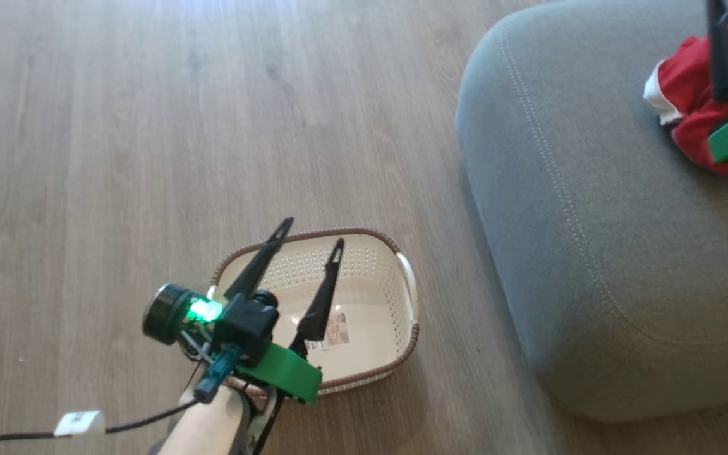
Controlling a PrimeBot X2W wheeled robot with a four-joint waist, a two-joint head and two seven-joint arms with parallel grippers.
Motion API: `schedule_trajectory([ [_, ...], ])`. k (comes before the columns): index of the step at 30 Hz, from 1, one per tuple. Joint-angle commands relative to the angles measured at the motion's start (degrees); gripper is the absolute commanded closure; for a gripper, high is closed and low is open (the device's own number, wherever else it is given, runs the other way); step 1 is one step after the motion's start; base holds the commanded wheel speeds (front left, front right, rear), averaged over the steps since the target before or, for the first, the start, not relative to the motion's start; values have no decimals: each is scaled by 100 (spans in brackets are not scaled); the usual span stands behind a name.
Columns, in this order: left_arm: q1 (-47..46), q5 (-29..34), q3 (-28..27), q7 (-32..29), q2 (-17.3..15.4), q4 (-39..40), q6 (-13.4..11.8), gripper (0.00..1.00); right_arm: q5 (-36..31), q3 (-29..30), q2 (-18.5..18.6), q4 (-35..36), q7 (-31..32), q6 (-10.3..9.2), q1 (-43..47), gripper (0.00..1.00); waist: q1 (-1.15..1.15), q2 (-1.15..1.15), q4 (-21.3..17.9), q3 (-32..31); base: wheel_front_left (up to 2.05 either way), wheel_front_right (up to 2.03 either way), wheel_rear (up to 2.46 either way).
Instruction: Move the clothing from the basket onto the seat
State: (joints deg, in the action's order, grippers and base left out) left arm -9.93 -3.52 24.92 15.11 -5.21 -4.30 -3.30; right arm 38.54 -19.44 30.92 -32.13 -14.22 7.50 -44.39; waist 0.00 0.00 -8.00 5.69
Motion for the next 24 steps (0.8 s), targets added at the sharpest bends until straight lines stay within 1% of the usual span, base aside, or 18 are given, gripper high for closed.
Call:
schedule_trajectory([
  [1,-77,-24,-307,-11,51,163,-40,0,78,-57,-31,373,-62,-1,214,0,0,0,98,-92,0,0,0],
  [4,43,9,-458,-11,73,123,-96,0,34,47,-157,829,-73,-1,604,0,0,0,237,-192,0,0,0],
  [8,183,-28,-758,-11,121,69,-283,0,-146,250,-446,1464,-76,-1,1259,0,0,0,424,-292,0,0,0],
  [12,263,-44,-999,-11,173,56,-469,0,-359,313,-727,1878,-76,-1,1973,0,0,0,629,-378,0,0,0],
  [16,347,-43,-1245,-11,199,11,-644,0,-669,366,-1014,2183,-77,-1,2520,0,0,0,767,-426,0,0,0],
  [22,477,-36,-1604,-11,217,-78,-791,0,-1079,502,-1466,2380,-77,-1,3028,0,0,0,881,-483,0,0,0],
  [24,501,-13,-1648,-11,218,-83,-819,0,-1180,498,-1520,2410,-77,-1,3098,0,0,0,894,-487,0,0,0],
])
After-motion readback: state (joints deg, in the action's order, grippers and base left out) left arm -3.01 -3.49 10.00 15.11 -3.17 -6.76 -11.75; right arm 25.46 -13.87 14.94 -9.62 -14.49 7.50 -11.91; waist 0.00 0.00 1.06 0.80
